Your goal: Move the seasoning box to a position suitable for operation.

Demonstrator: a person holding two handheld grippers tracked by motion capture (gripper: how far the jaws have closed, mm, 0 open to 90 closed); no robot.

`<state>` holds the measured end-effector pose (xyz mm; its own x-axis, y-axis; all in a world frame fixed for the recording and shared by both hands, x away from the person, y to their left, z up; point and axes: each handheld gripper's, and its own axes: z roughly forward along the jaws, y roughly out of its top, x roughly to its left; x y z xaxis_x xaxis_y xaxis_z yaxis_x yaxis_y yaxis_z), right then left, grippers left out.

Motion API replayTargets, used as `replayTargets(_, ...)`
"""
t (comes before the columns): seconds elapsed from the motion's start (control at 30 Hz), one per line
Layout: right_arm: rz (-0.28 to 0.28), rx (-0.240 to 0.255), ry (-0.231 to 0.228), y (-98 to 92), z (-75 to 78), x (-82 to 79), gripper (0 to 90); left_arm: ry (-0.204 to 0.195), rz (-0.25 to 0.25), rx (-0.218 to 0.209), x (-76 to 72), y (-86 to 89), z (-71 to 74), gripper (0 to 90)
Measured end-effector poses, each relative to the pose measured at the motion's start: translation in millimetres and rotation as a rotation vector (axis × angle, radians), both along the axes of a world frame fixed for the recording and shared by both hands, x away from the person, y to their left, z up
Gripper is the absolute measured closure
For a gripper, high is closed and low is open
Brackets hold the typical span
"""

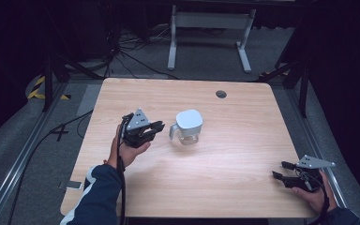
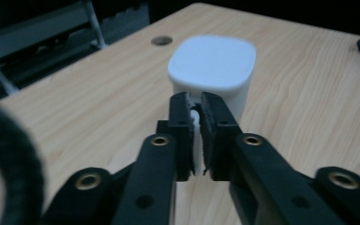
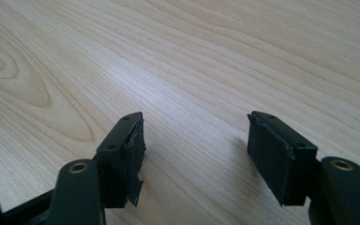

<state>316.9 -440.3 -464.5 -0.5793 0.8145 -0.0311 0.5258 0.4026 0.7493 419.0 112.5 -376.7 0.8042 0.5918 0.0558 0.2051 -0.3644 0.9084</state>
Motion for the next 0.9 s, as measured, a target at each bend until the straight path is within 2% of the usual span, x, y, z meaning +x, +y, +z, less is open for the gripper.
replayTargets(0.1,0.0,0.004,-0.003,-0.1,-0.6,0.5,35.3,-0.007,-0.026,0.0,7.0,-13.2,5.3,89.2)
replayTargets(0.13,0.0,0.004,-0.003,-0.1,-0.6,0.5,35.3,-0.017,-0.034,0.014,9.7,-17.6,6.7,89.2)
replayTargets(0.17,0.0,0.004,-0.003,-0.1,-0.6,0.5,35.1,-0.009,-0.049,0.011,13.1,-22.5,7.3,89.5)
replayTargets(0.23,0.0,0.005,-0.004,0.1,-0.8,0.5,34.9,-0.005,-0.04,0.028,16.7,-29.7,6.5,89.7)
replayTargets(0.37,0.003,0.005,-0.004,-0.2,-0.9,0.5,34.5,0.009,-0.04,0.028,24.2,-38.6,1.0,89.8)
replayTargets(0.47,0.003,0.006,-0.005,0.0,-1.0,0.5,34.2,0.013,-0.04,0.028,28.8,-42.7,-4.2,89.7)
replayTargets(0.53,0.003,0.006,-0.005,0.0,-1.0,0.5,34.1,0.037,-0.037,0.031,30.0,-44.7,-8.0,89.6)
replayTargets(0.6,0.004,0.006,-0.005,0.0,-1.0,0.6,34.0,0.031,-0.038,0.034,31.0,-45.1,-9.8,89.7)
replayTargets(0.63,0.004,0.005,-0.005,0.1,-1.0,0.5,34.0,0.041,-0.032,0.016,31.0,-44.6,-11.0,89.7)
replayTargets(0.9,0.001,0.0,-0.007,0.8,-1.0,0.8,33.4,0.022,-0.026,0.012,28.3,-44.7,-13.1,89.8)
